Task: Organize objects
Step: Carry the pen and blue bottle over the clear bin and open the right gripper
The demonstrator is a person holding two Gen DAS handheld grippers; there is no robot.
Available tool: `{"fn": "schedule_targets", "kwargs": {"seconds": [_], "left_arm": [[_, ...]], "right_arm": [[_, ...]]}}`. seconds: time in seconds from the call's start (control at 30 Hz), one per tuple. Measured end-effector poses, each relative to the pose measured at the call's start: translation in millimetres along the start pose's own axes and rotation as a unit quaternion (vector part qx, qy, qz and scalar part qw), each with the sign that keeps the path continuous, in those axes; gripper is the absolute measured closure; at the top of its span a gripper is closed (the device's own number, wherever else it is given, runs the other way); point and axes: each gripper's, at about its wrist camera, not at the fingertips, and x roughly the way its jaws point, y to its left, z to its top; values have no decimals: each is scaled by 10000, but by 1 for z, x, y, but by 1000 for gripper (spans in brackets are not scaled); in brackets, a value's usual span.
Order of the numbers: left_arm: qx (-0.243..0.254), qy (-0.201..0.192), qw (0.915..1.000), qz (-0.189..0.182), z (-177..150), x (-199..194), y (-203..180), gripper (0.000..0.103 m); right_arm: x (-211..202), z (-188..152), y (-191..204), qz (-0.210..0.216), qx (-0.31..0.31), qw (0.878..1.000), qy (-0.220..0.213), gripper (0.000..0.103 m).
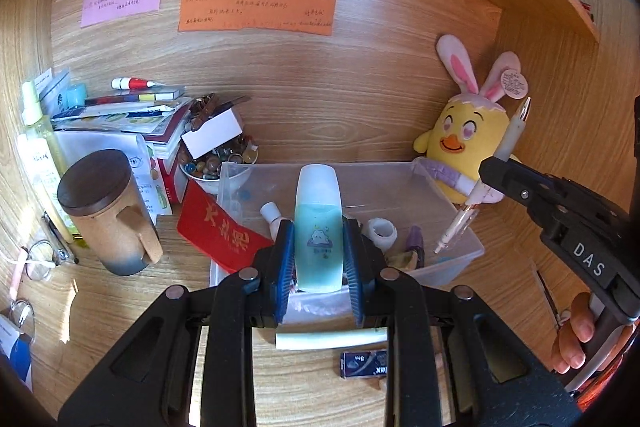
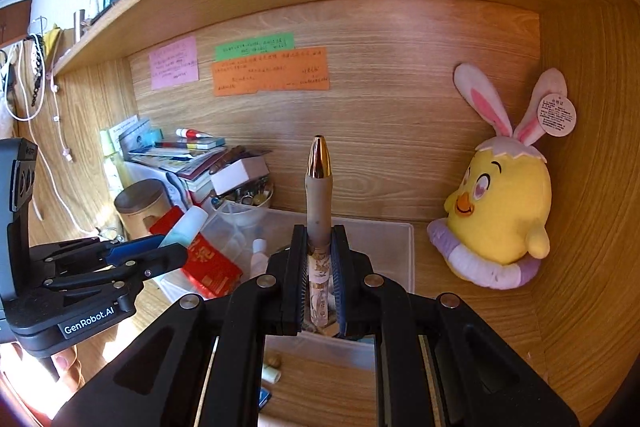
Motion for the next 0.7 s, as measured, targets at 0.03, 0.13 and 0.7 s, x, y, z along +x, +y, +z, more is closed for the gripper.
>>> {"fn": "schedule_targets", "kwargs": {"seconds": [0.03, 0.13, 0.7], "left_arm": [[-18, 28, 10000, -13, 1, 3, 1, 79], [-72, 120, 9999, -44, 3, 15, 4, 79], [-90, 666, 9977, 86, -1, 71, 14, 79]], "right_arm": [[4, 0, 0, -36, -15, 10000, 28, 93], [14, -1, -2, -99, -49, 9999, 126, 93], [79, -23, -14, 500, 513, 9921, 1030, 92]]}}
